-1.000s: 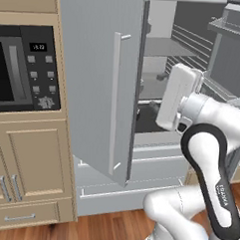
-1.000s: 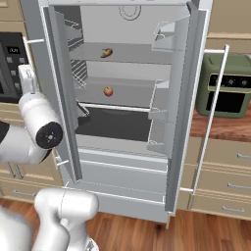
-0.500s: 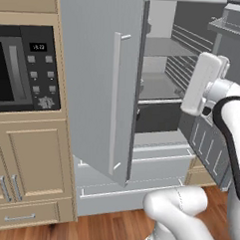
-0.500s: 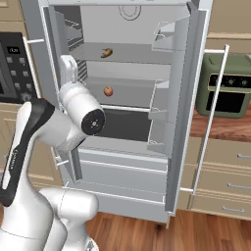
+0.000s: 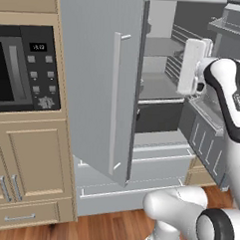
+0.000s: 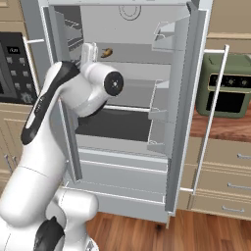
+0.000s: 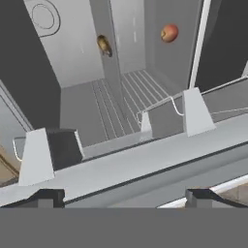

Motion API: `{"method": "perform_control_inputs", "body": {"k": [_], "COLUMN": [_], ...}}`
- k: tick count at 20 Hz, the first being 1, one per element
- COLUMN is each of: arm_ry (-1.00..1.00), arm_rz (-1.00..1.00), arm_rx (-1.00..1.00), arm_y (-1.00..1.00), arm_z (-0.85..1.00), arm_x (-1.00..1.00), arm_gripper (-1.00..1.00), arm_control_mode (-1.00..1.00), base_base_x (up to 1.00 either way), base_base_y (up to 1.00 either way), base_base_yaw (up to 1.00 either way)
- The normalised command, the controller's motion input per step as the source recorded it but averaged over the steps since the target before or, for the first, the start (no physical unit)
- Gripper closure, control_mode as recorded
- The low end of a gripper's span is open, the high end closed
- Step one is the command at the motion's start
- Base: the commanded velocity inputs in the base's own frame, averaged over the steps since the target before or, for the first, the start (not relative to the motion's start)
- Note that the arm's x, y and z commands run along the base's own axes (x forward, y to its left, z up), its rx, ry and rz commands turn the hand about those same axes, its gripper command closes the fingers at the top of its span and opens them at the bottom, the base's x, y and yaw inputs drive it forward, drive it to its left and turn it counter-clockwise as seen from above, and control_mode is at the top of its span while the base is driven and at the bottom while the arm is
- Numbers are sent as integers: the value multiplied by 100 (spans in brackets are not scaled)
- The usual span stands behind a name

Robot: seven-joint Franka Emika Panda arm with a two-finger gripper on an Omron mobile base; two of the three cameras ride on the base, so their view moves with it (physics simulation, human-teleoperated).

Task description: Retrieve the banana and peach from the fridge and place them into the bowl on the dining table.

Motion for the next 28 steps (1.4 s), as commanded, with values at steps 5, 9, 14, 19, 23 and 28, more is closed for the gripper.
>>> {"method": "perform_control_inputs", "body": {"k": [5,9,14,19,23,28], "arm_ry": [6,0,0,0,0,1], "arm_rz": [4,10,11,9,3,0], "arm_rx": [0,0,0,8,8,3], "arm_y": [55,42,9,0,0,0], "arm_z": [-38,-33,-2,5,0,0], "arm_x": [64,30,16,36,69,77], "arm_gripper": [-100,-100,-100,-100,-100,-100], "arm_control_mode": [-100,-100,-100,-100,-100,-100], "base_base_x": [0,0,0,0,0,0], "base_base_y": [0,0,0,0,0,0], "base_base_yaw": [0,0,0,0,0,0]}}
